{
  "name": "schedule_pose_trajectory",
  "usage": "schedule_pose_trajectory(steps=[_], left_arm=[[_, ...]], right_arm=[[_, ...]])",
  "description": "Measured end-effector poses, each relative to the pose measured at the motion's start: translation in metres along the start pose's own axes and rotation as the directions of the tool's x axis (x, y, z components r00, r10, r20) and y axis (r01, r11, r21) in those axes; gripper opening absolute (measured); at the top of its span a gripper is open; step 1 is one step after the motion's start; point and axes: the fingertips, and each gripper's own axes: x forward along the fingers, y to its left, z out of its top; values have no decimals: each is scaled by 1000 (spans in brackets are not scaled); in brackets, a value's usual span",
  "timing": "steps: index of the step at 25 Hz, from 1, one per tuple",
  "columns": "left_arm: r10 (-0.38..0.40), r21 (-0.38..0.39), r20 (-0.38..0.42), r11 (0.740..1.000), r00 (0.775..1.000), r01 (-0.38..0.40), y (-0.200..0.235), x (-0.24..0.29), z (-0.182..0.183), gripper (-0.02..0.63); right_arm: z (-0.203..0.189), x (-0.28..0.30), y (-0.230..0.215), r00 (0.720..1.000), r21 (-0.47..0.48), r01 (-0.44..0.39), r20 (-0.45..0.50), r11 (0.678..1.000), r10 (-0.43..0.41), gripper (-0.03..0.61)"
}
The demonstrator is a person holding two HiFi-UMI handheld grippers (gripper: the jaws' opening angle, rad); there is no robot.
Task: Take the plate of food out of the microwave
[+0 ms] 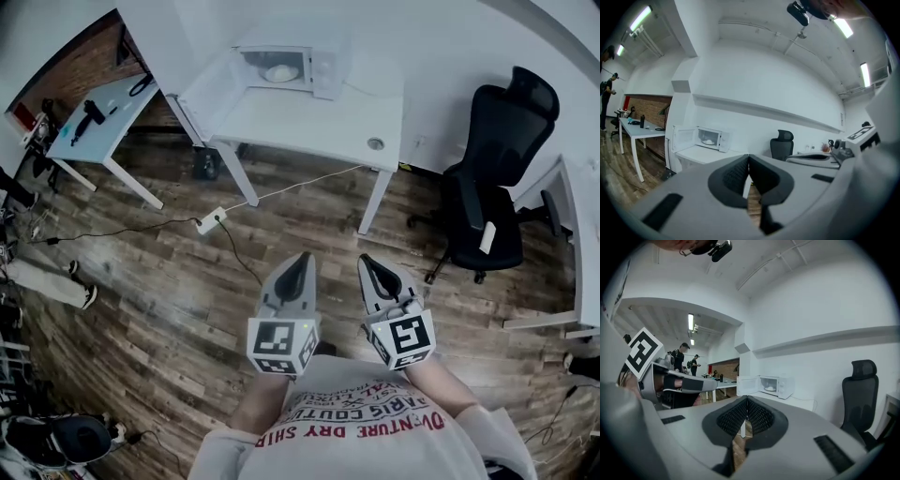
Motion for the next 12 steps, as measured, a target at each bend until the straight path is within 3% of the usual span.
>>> schedule_pose_trajectory(steps=[6,12], left_arm=[[-31,-19,11,999,999,31,73,39,27,6],[-3,7,7,1000,1000,3,134,65,34,6]], right_arm=[[20,88,8,1000,27,-2,11,1000,2,12],[24,157,13,1000,75,-9,4,997,9,12]])
